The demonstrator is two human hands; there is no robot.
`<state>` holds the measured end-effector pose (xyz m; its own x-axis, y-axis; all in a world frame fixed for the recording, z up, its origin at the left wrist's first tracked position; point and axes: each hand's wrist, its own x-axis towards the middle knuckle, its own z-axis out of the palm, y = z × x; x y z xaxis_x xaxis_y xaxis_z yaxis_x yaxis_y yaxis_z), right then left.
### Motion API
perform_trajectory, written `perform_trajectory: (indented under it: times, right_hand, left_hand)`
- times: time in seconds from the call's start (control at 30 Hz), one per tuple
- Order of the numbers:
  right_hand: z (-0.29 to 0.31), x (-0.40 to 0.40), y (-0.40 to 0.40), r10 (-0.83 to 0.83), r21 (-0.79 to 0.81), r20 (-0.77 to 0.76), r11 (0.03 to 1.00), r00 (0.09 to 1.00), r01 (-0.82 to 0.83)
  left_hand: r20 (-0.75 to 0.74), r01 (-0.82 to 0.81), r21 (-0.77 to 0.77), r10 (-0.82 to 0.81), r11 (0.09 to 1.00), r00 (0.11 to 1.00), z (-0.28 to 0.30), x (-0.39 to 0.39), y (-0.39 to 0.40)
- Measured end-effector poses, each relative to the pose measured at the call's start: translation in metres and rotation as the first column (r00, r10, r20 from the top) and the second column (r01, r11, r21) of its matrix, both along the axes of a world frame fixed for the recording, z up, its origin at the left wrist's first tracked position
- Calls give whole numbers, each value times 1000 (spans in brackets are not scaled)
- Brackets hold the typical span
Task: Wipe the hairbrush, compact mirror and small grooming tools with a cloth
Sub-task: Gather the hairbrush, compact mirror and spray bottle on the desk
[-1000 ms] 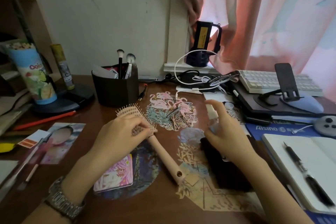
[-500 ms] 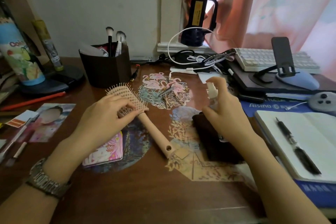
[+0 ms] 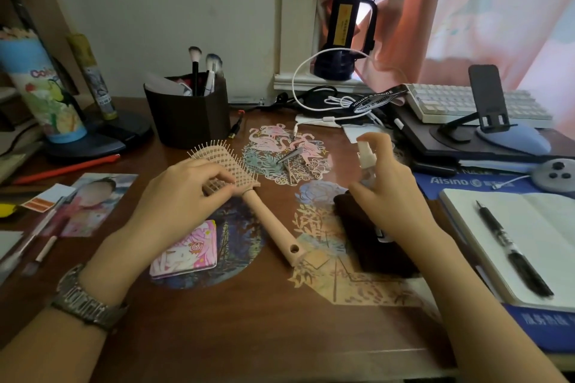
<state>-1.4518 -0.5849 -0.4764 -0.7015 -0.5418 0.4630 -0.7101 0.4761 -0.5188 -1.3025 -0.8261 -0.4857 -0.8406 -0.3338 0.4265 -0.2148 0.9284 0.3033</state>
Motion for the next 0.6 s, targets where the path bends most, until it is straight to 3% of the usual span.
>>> perform_trajectory:
  times: [0.6]
  right_hand:
    - [24, 77, 6, 180, 36, -85, 984, 980, -177]
  left_hand:
    - [-37, -60, 142, 66, 988, 997, -6, 81, 8]
